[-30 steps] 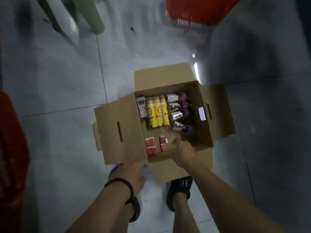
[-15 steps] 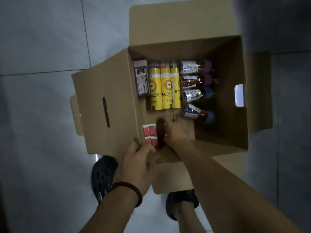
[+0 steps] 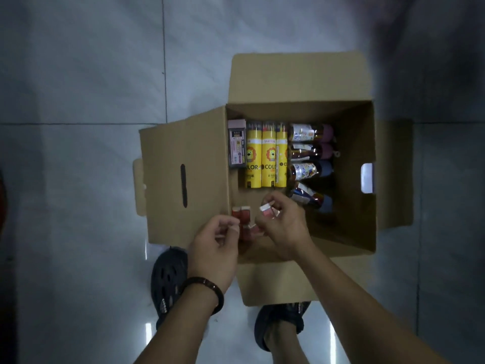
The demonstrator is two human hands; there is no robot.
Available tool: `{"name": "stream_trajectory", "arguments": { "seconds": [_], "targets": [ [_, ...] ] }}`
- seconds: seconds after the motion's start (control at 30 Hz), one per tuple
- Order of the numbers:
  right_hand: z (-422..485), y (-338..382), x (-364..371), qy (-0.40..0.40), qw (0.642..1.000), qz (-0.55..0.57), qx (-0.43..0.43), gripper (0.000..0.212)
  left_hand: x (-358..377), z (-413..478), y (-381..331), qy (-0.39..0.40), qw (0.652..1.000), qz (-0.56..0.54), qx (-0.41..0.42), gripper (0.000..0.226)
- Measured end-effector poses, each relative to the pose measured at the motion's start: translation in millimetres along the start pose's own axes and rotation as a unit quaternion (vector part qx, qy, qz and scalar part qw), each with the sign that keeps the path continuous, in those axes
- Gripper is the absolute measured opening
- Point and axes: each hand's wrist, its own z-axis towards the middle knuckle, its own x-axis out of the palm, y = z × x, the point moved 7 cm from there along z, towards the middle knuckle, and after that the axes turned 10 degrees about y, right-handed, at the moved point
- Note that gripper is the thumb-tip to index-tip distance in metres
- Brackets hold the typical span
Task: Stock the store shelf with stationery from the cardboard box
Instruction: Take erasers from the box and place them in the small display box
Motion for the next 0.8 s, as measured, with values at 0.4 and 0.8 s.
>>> {"name": "stream_trajectory", "arguments": {
  "seconds": [0.4,0.8],
  "targets": [
    [-300.5,334.7,-78.9,-0.059,0.955,-0.157,-0.246,0.045,-91.5,-213.7,-229.5,0.231,0.926,-0.298,-0.012,0.036],
    [-580.9,583.1,-78.2,0.107,0.934,0.063,-0.336,0.044,-287.0,-525.8,-357.2,0.048,0.918,-0.355,0.169,0.029]
  ]
}}
